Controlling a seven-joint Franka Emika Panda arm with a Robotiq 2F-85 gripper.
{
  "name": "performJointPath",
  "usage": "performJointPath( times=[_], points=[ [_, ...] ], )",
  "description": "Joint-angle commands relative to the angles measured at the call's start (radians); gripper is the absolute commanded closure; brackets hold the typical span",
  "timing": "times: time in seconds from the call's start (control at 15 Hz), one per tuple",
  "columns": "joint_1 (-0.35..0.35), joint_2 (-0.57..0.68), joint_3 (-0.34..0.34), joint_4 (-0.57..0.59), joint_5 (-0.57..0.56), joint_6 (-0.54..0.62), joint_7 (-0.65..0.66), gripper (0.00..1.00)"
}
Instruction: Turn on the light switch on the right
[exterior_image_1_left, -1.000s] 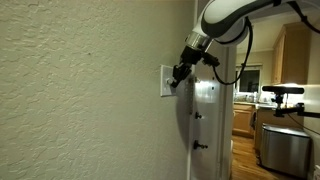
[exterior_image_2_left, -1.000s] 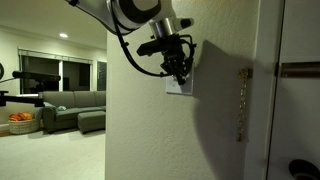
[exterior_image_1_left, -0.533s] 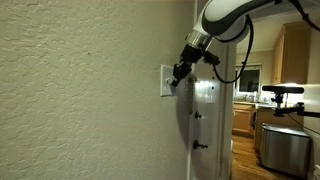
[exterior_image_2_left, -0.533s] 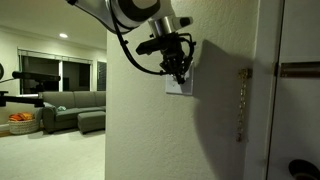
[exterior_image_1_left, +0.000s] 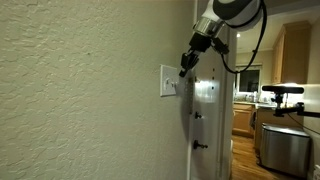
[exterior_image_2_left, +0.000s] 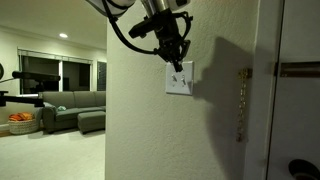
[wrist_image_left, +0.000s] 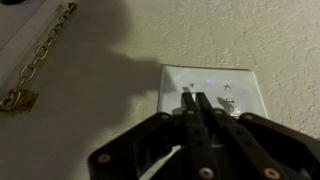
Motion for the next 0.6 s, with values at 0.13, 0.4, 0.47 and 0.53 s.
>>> performJointPath(
  times=[0.13,0.4,0.47,0.53],
  points=[
    [0.011,-0.011,-0.001,0.004,0.010,-0.045,-0.009,0.65],
    [0.014,0.015,0.007,0.005,0.015,-0.049,-0.001,0.40],
    [0.015,0.021,0.008,0.007,0.019,-0.045,-0.005,0.34],
    [0.015,0.030,0.009,0.011,0.019,-0.044,-0.004,0.27]
  ],
)
